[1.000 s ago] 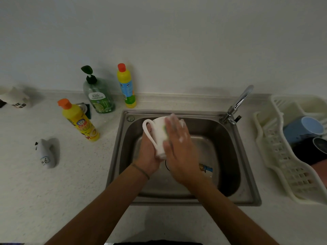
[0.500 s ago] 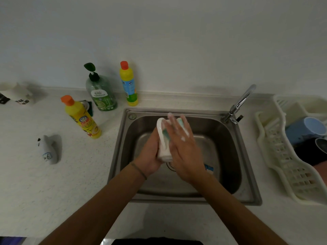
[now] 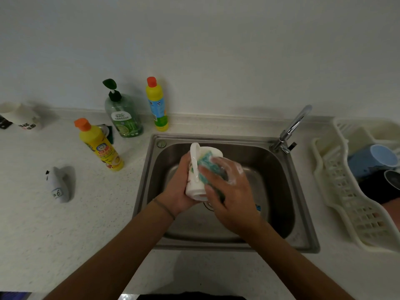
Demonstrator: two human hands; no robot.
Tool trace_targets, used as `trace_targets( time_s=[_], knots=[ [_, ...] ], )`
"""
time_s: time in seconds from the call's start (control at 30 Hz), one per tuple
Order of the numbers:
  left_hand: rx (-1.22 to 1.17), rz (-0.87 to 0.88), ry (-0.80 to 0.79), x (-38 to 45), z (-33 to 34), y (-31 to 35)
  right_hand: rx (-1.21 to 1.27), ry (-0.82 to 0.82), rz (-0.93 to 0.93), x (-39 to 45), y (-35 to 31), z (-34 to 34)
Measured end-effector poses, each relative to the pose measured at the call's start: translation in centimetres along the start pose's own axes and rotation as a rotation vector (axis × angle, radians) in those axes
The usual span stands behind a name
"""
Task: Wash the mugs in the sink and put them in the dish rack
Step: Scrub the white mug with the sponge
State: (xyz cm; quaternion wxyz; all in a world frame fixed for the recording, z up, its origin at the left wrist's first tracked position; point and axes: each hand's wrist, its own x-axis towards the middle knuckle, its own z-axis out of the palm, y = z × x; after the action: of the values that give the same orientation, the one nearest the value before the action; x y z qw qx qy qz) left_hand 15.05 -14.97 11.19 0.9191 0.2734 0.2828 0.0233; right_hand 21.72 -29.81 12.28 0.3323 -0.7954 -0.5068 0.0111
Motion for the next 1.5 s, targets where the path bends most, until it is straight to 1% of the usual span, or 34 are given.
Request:
trace_targets(
  time_s=[0.07, 0.13, 0.2, 0.3, 0.4, 0.47, 0.53, 0.63, 0.7, 0.77, 0.87, 0.9, 0.93, 1.0, 1.03, 1.2, 1.27, 1.37, 1.5],
  knots=[
    [0.075, 0.011, 0.010, -0.2, 0.1, -0.1, -0.035, -0.060, -0.031, 0.2, 0.7, -0.4],
    [0.129, 0.008, 0.009, -0.4, 0.1, -0.3, -0.032, -0.067, -0.002, 1.1, 1.3, -0.7],
    [0.124, 0.009, 0.013, -0.3, -0.3, -0.3, -0.021, -0.086, 0.000, 1.4, 1.2, -0.7],
    [0.157, 0.019, 0.020, -0.5, -0.6, 0.1, -0.054, -0.122, -0.062, 0.8, 0.9, -0.7],
    [0.201, 0.007, 0.048, -0.7, -0.1, -0.2, -0.046, -0.076, -0.009, 1.2, 0.9, -0.5],
    [0.167, -0.008, 0.066, -0.6, -0.3, -0.2, -0.068, -0.080, 0.010, 1.4, 0.7, -0.3],
    [0.099, -0.018, 0.066, -0.9, -0.7, 0.2, -0.124, -0.114, -0.019, 1.4, 0.9, -0.7],
    [-0.028, -0.101, 0.036, -1.2, -1.3, 0.2, -0.146, -0.168, -0.034, 1.6, 1.6, -1.3],
    [-0.074, -0.125, 0.022, -1.3, -1.5, -0.2, -0.158, -0.194, -0.037, 1.9, 1.8, -1.1],
    [-0.088, -0.121, 0.027, -1.3, -1.5, -0.3, -0.199, -0.142, -0.049, 2.0, 2.2, -1.1],
    [-0.129, -0.124, 0.048, -0.9, -1.6, 0.1, -0.160, 0.055, -0.004, 1.8, 2.8, -2.1],
    [-0.124, -0.123, 0.051, -0.8, -1.7, 0.3, -0.149, 0.085, -0.032, 1.6, 2.6, -2.2],
    [-0.114, -0.122, 0.045, -0.8, -1.5, 0.5, -0.165, 0.082, -0.087, 1.3, 2.1, -2.0],
    [-0.089, -0.131, 0.045, -0.7, -1.0, 0.5, -0.230, 0.026, -0.224, 0.6, 1.3, -1.0],
    [-0.071, -0.133, 0.055, -0.7, -0.7, 0.4, -0.240, 0.004, -0.263, 0.3, 1.3, -0.4],
    [-0.043, -0.132, 0.072, -0.6, -0.4, -0.4, -0.323, 0.009, -0.341, 0.5, 2.4, -0.1],
    [-0.062, -0.109, 0.082, -0.6, -0.1, -1.0, -0.347, 0.028, -0.310, 1.7, 2.8, -0.7],
    [-0.087, -0.096, 0.097, -0.5, 0.1, -0.8, -0.303, 0.063, -0.278, 2.1, 2.7, -0.4],
    [-0.023, -0.108, 0.087, -0.2, -0.2, 0.0, -0.281, 0.015, -0.346, 1.1, 2.6, 0.1]
  ],
)
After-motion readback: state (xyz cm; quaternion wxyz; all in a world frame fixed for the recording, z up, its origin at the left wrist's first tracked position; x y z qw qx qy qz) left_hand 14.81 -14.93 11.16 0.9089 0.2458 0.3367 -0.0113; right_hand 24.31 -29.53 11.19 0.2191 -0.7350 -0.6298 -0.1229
